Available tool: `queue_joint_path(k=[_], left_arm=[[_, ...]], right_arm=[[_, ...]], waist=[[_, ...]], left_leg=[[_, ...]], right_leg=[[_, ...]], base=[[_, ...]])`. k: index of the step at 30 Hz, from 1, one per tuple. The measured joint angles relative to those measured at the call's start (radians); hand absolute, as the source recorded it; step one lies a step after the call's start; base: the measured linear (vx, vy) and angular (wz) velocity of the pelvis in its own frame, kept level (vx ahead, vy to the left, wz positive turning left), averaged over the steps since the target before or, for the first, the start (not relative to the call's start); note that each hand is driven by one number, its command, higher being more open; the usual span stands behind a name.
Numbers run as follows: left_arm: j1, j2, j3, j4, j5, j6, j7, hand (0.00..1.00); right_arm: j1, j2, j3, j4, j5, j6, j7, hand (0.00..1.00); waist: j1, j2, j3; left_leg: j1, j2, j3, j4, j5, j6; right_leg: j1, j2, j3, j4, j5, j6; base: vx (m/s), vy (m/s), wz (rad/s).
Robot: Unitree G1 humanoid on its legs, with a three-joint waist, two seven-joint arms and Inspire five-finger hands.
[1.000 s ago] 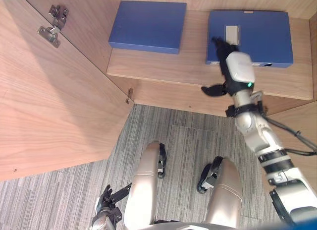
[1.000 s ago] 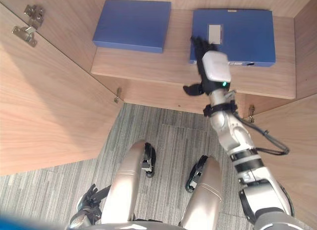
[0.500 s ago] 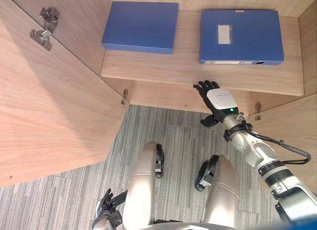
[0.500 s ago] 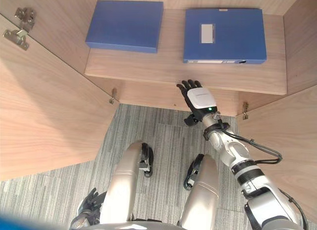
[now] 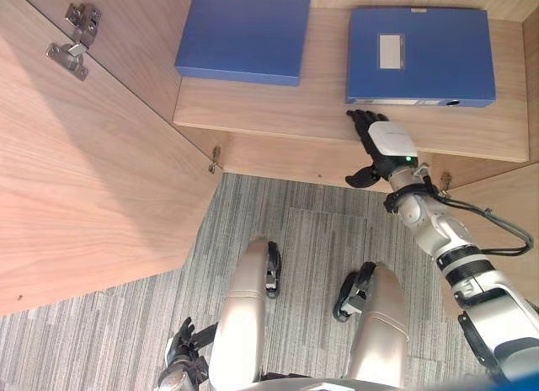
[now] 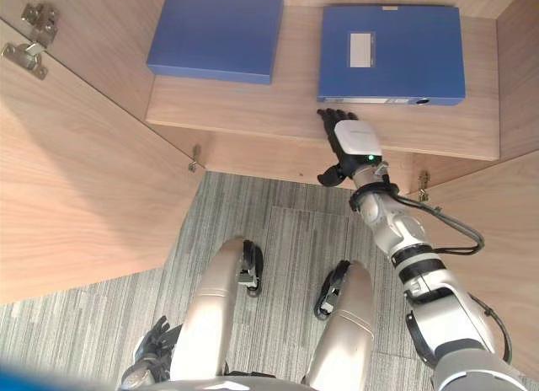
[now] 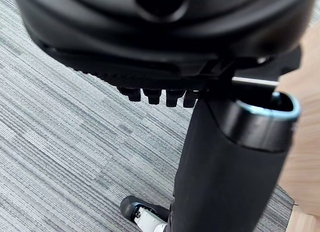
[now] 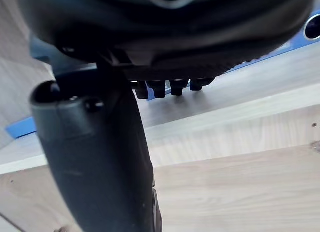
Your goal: Walk over to the cabinet, pick up the folder, carry it to the office cabinet, place the folder inside the office cabinet, then close the office cabinet door
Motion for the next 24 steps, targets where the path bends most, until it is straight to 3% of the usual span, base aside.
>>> queue_joint_path(k=[6, 16, 24], left_arm=[[0.000, 0.001, 0.000, -0.005, -0.001, 0.000, 0.000, 1.00], [0.008, 0.004, 0.001, -0.008, -0.002, 0.001, -0.024, 1.00], [0.008, 0.000, 0.001, -0.016, -0.001, 0.004, -0.025, 1.00]], right_arm=[[-0.079, -0.005, -0.010, 0.072, 0.044, 0.007, 0.002, 1.00], [-0.294, -0.045, -0.006, 0.212, 0.374, 0.003, 0.133, 1.00], [-0.309, 0.003, 0.005, 0.249, 0.367, 0.014, 0.141, 1.00]], waist=[[0.000, 0.007, 0.003], [-0.002, 0.019, 0.007], [-0.004, 0.028, 0.003]], left_leg=[[-0.032, -0.004, -0.003, 0.019, 0.001, 0.002], [-0.069, -0.001, -0.003, 0.046, 0.005, 0.008], [-0.056, 0.006, 0.001, 0.033, 0.012, 0.004]], right_leg=[[-0.028, -0.006, 0.001, 0.019, 0.000, 0.000], [-0.067, -0.006, 0.011, 0.045, 0.005, 0.000], [-0.060, 0.002, 0.012, 0.032, 0.017, -0.003]], base=[[0.01, -0.003, 0.02], [0.00, 0.000, 0.00], [0.01, -0.004, -0.02]])
